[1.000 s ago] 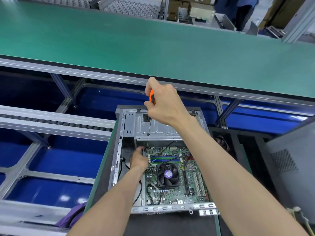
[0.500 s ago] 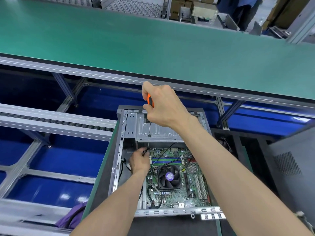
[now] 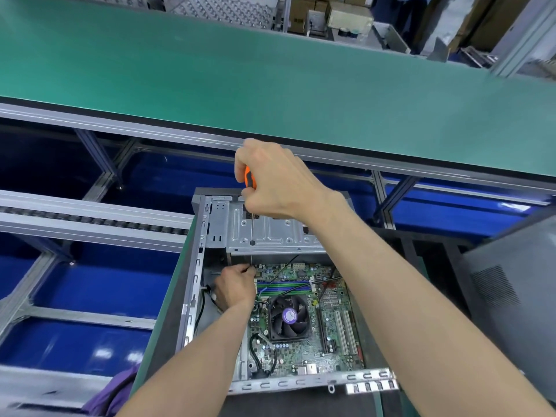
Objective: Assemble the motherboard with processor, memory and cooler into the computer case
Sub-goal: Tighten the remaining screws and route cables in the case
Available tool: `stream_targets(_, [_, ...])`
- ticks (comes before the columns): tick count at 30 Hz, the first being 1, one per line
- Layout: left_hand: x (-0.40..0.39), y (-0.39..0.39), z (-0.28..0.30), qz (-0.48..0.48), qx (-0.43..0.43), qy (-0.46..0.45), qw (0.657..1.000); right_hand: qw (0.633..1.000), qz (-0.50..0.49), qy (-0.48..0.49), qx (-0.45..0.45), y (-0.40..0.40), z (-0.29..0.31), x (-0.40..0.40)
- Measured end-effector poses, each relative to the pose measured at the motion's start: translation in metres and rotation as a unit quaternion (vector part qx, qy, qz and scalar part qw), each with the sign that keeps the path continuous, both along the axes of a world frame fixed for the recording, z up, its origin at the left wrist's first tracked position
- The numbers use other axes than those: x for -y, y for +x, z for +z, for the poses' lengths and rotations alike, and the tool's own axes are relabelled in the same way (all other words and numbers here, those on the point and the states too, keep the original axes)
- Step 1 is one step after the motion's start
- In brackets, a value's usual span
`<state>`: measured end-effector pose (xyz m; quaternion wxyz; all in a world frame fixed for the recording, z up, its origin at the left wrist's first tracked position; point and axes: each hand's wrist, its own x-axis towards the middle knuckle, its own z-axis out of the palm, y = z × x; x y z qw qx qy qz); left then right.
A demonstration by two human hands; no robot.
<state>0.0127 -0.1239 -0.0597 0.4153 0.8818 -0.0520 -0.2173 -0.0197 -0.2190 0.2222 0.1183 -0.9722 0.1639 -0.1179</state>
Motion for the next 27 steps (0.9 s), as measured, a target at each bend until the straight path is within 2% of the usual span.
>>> stream_targets(5, [0.001, 0.0, 0.001, 0.0, 0.008, 0.01, 1.0, 0.998, 0.008, -0.054, -0.032, 0.005, -0.001, -0.005])
stream_targets(9, [0.001, 0.0, 0.004, 0.002, 0.004, 0.006, 1.0, 0.992, -0.025, -0.118, -0.032, 0.007, -0.001, -0.01])
stream_targets(15, [0.001, 0.0, 0.006, 0.005, -0.012, -0.004, 1.0, 0.998, -0.004, -0.038, -0.057, 0.003, 0.008, -0.008])
stream_targets(21, [0.002, 0.0, 0.01, 0.001, -0.025, -0.013, 1.0, 0.987, -0.059, -0.15, -0.025, 0.011, 0.002, -0.021])
stream_targets(25, [0.0, 0.0, 0.01, 0.004, -0.03, -0.023, 0.999, 0.997, -0.008, -0.034, -0.071, 0.005, 0.013, -0.01])
stream_targets(27, [0.001, -0.001, 0.011, 0.007, -0.029, -0.023, 0.999, 0.997, -0.013, -0.031, -0.071, 0.001, 0.01, -0.009])
